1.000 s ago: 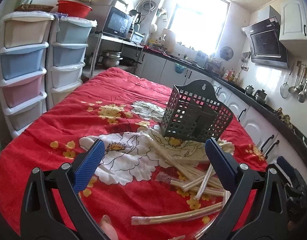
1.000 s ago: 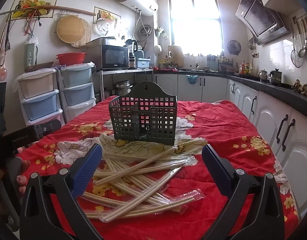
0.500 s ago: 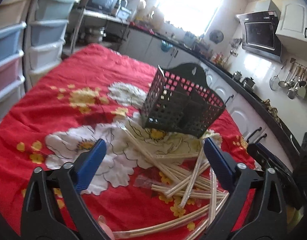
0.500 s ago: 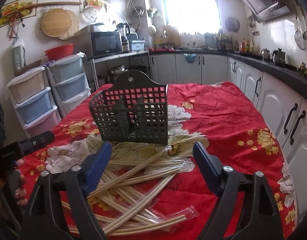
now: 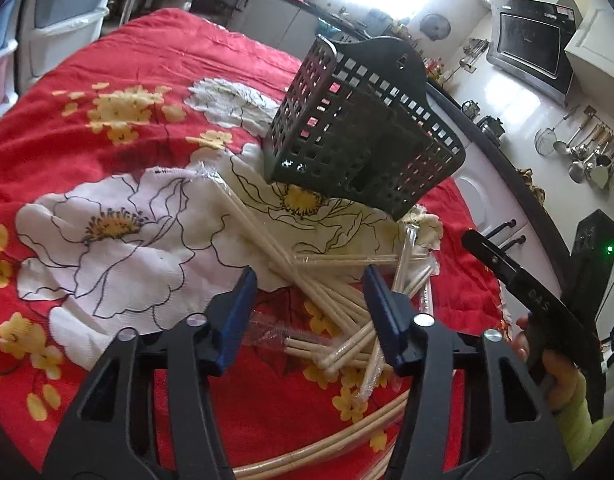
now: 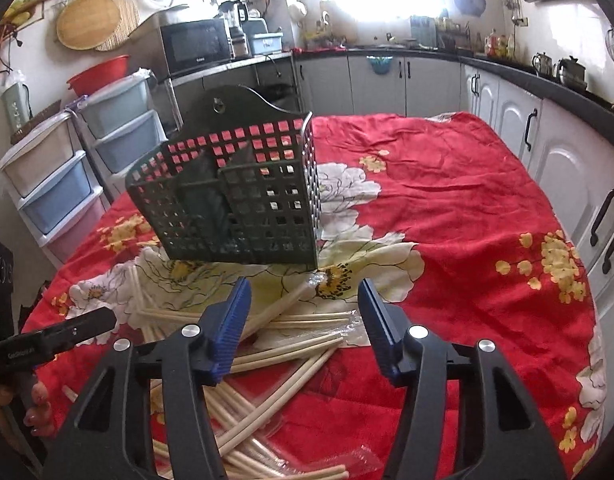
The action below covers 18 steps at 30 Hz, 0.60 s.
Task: Organize utensils
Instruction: 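Lower the left tool onto a chopstick and close it while the right tool closes on another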
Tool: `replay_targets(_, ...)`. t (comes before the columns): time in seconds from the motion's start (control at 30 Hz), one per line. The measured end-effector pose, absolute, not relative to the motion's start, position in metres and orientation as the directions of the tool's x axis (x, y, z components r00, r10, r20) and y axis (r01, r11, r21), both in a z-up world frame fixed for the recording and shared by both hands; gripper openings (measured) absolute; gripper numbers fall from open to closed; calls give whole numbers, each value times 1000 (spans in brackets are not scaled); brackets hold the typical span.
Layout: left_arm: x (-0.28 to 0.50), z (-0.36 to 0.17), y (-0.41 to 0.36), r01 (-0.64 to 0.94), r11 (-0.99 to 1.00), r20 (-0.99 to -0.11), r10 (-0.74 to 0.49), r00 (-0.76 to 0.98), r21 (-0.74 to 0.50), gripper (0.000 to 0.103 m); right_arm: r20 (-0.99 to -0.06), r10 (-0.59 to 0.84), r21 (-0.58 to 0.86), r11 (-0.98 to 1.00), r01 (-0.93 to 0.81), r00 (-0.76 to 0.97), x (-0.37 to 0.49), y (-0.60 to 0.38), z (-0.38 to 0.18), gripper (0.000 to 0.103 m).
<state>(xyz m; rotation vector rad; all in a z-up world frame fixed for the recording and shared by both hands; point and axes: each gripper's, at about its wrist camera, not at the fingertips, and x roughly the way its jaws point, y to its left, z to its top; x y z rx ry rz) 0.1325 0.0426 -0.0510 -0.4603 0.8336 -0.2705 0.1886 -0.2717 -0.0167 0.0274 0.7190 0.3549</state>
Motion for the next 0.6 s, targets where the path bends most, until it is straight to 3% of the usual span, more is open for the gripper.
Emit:
replay_targets(0.3, 147, -63, 44, 24, 840, -661, -444, 605, -542, 40, -691, 349, 176, 931, -321, 633, 212, -268, -33, 49)
replay_targets(0.37, 150, -65, 44, 18, 830, -658, -454, 601, -558, 33, -700, 355, 180, 927, -328, 619, 216, -265, -36, 48)
replay_targets(0.6, 156, -73, 49, -5, 794, -645, -490, 587, -608, 24, -736, 382, 229, 917, -325, 559, 230, -258, -47, 48)
